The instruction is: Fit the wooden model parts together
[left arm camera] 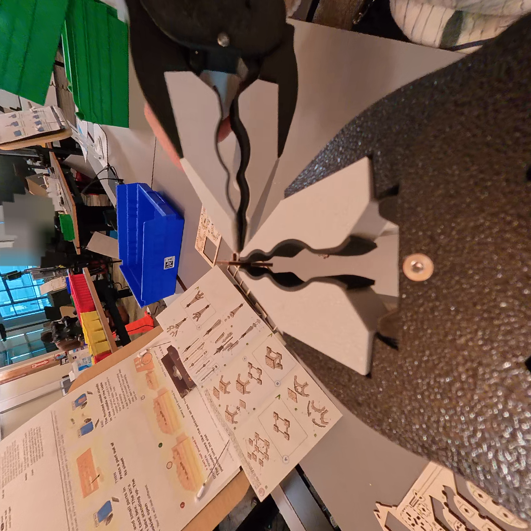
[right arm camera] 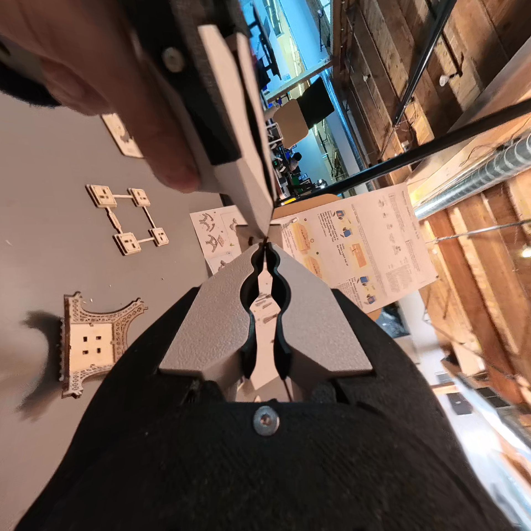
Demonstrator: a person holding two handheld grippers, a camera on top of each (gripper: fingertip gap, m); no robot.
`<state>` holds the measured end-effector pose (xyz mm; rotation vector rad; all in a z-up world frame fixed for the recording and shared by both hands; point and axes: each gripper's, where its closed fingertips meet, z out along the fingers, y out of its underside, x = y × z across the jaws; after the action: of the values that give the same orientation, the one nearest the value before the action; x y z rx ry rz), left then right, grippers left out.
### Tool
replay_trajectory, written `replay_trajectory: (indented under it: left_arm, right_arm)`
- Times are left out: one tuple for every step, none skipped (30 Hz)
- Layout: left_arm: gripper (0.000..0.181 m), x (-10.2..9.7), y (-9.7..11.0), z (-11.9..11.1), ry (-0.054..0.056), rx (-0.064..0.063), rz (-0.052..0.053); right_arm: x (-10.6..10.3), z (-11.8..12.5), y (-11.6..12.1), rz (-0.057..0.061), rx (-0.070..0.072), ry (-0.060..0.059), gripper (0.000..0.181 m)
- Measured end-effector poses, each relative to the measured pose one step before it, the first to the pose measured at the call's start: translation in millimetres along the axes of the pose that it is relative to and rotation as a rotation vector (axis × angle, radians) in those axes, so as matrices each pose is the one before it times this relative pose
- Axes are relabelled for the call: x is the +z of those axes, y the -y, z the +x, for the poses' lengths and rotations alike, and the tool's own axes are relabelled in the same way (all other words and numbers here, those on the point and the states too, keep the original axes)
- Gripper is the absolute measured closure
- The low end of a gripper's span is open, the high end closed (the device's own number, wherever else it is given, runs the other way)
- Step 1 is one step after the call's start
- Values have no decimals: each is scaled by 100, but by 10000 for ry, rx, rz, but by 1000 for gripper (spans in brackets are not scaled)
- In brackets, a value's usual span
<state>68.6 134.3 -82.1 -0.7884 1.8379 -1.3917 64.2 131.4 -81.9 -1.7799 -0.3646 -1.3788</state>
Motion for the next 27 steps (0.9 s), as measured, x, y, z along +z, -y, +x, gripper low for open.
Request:
replay_trajectory:
  left_arm:
    - [181, -213, 149, -903, 503, -7, 134]
    - [181, -316, 231, -1057, 453, 123, 150]
    - [181, -302, 311, -386, -78, -164, 126]
    - [181, -239, 211, 215, -352, -285, 46]
    - [181, -135, -9, -13, 31, 69, -25]
    - [181, -57, -106, -193, 264, 306, -35]
    - [181, 45, -191, -35, 101, 167, -123]
    - [181, 86, -94, 16, -24, -47, -50]
    - [181, 50, 10, -9, -65, -113, 53]
    - [181, 89, -153, -60, -44, -86, -39]
    - [181, 98, -225, -106, 4, -27, -66]
    - [181, 109, -178, -53, -18, -33, -35]
    - [181, 104, -126, 46, -73, -88, -24]
    - [181, 90, -79, 71, -71, -88, -14]
    - [181, 68, -50, 110, -59, -38, -9]
    - [181, 55, -34, 133, -55, -13, -16]
    - [181, 32, -40, 115, -31, 0, -19]
    - [181, 22, -31, 93, -15, 34, -23]
    - [181, 35, -59, 95, -29, 27, -36]
    - [181, 51, -67, 111, -44, -1, -42]
    - [181, 63, -69, 107, -50, -10, -27]
    - [181, 69, -50, 100, -46, -21, -12]
    - [181, 97, -58, 130, -57, -11, -25]
    - [181, 100, -101, 149, -58, 3, -63]
    - [181, 87, -29, 152, -52, 1, -21]
    - [181, 54, 20, 203, -80, -23, 7]
    - [181, 42, 15, 241, -108, -45, -10]
  right_arm:
    - [-8, -720, 171, 29, -415, 208, 181]
    - [-9, -930, 293, 85, -108, 278, 181]
    - [17, -498, -92, -102, -226, -5, 181]
    - [-63, 381, -491, -253, -220, -342, 181]
    - [-103, 711, -421, -77, 216, -212, 181]
    - [-106, 712, -209, 94, 622, 42, 181]
    - [-140, 795, -150, 106, 574, 5, 181]
    - [-158, 750, -316, -11, 286, -84, 181]
    - [-131, 535, -381, -51, 116, -79, 181]
    - [-76, 203, -368, -66, 109, 31, 181]
    - [-62, -39, -185, 0, 112, 91, 181]
    - [-56, -101, 45, 86, 96, 44, 181]
    - [-40, -164, 185, 120, 98, 22, 181]
    - [38, -343, 242, 94, 125, 123, 181]
    - [64, -319, 291, 113, 133, 82, 181]
    - [49, -273, 382, 172, 68, 38, 181]
    - [69, -312, 258, 104, 35, 71, 181]
    - [110, -252, 82, 5, 32, 61, 181]
    - [72, -155, 55, 29, 21, 8, 181]
    - [37, -119, 71, 63, 34, 15, 181]
    - [43, -99, -7, 5, 50, 55, 181]
    - [40, -2, -4, -12, 25, 2, 181]
    - [52, 89, 13, -20, -9, -51, 181]
    - [95, -82, -6, -30, -66, 51, 181]
    - [134, -179, -5, -24, -91, 95, 181]
    - [123, -138, 54, 34, -103, 39, 181]
    - [124, -162, 8, 1, -83, 40, 181]
